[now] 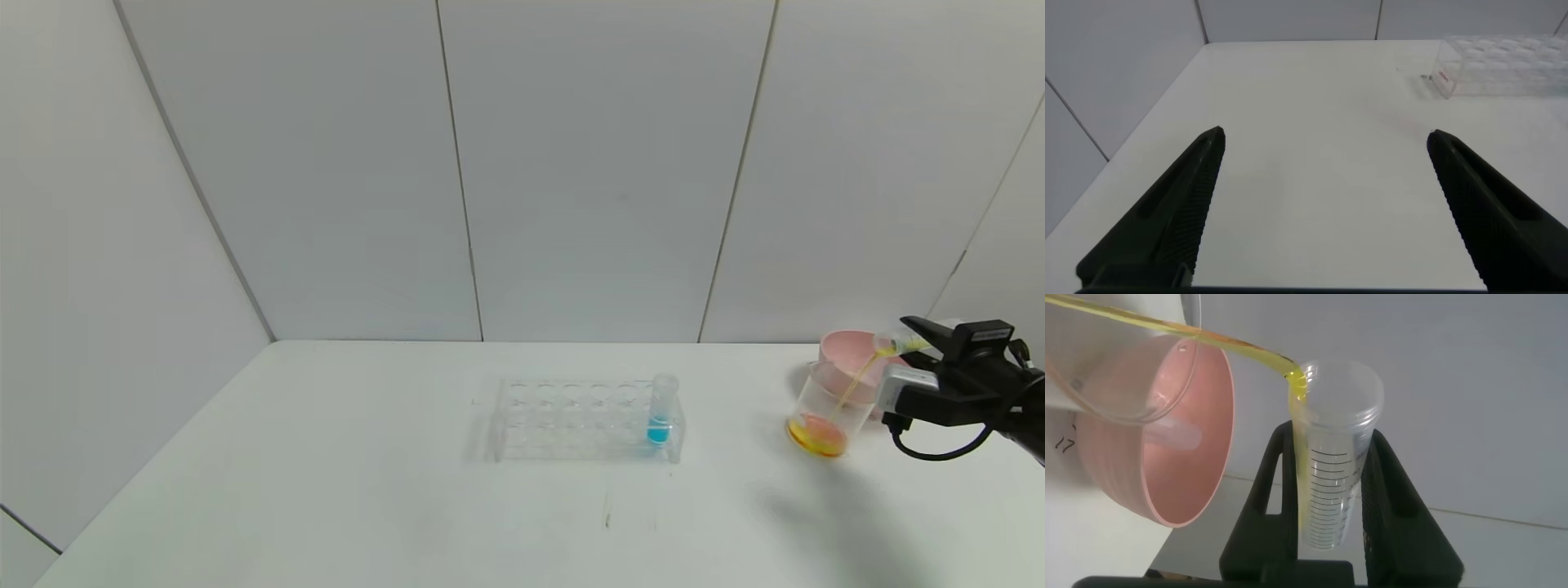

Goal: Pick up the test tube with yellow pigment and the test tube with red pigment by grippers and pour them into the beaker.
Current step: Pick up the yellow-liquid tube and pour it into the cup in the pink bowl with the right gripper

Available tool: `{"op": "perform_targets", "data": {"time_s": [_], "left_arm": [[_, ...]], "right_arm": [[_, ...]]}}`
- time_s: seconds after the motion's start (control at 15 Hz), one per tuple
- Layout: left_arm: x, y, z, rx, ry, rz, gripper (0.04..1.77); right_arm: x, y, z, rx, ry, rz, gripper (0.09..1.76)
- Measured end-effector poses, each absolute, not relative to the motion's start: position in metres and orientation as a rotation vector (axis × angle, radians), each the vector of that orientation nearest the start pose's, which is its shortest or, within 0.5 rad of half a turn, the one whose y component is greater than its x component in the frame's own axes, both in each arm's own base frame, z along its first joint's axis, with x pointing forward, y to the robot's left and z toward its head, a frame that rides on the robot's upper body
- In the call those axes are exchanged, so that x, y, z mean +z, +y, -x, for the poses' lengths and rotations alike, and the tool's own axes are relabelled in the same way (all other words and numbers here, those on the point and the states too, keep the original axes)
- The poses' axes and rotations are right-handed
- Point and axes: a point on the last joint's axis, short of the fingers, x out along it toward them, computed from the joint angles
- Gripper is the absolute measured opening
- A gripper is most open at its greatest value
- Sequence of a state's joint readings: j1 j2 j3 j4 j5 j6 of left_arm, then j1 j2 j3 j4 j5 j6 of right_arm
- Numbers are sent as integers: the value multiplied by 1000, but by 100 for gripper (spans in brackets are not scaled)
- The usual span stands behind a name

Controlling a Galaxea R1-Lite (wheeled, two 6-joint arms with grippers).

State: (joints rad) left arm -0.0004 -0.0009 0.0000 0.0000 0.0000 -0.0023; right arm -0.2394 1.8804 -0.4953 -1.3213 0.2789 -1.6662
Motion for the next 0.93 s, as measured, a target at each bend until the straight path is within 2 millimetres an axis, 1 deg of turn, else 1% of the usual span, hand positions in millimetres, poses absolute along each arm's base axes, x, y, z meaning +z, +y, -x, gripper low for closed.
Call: {"op": "perform_targets", "data": {"time_s": [0.6, 0.93], "left_arm": [[75, 0, 23, 0, -1, 3, 176], [75, 0, 23, 0, -1, 2, 176]], "right_arm": [[123, -65, -293, 61, 20, 1681, 50], [123, -64, -294, 61, 24, 1670, 50]]}}
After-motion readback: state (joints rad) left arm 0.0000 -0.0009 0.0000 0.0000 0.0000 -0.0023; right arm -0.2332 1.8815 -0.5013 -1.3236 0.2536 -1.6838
